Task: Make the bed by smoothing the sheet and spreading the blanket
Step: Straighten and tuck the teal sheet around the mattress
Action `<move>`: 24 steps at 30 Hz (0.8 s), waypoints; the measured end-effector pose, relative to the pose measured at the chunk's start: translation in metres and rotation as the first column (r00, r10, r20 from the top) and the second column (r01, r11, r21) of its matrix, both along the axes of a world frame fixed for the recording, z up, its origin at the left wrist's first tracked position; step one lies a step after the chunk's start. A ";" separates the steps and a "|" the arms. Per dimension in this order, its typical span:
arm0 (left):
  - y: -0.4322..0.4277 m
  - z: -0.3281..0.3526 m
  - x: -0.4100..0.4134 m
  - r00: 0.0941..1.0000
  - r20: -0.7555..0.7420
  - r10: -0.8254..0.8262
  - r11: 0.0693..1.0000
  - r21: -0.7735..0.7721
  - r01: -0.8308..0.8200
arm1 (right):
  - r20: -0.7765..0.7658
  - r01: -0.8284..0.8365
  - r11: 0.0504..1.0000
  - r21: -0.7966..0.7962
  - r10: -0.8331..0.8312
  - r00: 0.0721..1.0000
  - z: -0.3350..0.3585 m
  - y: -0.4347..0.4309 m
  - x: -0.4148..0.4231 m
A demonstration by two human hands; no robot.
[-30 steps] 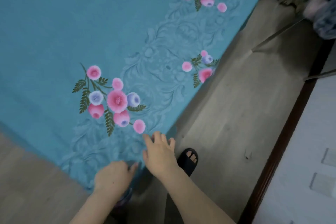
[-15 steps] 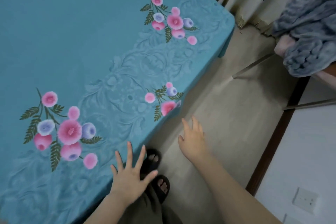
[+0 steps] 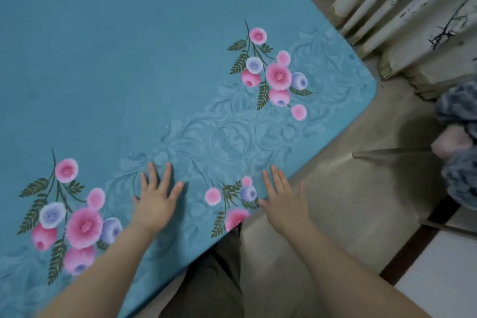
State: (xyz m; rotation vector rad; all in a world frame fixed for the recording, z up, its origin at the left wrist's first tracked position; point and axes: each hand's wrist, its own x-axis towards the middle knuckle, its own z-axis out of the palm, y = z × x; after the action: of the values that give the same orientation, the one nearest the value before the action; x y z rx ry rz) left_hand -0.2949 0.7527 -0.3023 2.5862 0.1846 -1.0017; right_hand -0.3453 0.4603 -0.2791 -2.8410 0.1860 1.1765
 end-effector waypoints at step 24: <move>-0.331 0.013 0.097 0.992 -0.125 -0.029 0.993 -0.119 0.014 | 0.154 0.120 0.982 0.144 -0.142 0.978 -0.001 -0.327 0.099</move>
State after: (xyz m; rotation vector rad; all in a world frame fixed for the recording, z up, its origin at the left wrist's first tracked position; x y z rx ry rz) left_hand -0.1979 0.4219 -0.2898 2.4249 0.1255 -1.1494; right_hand -0.2458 0.1328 -0.2801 -2.7429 0.2705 0.8911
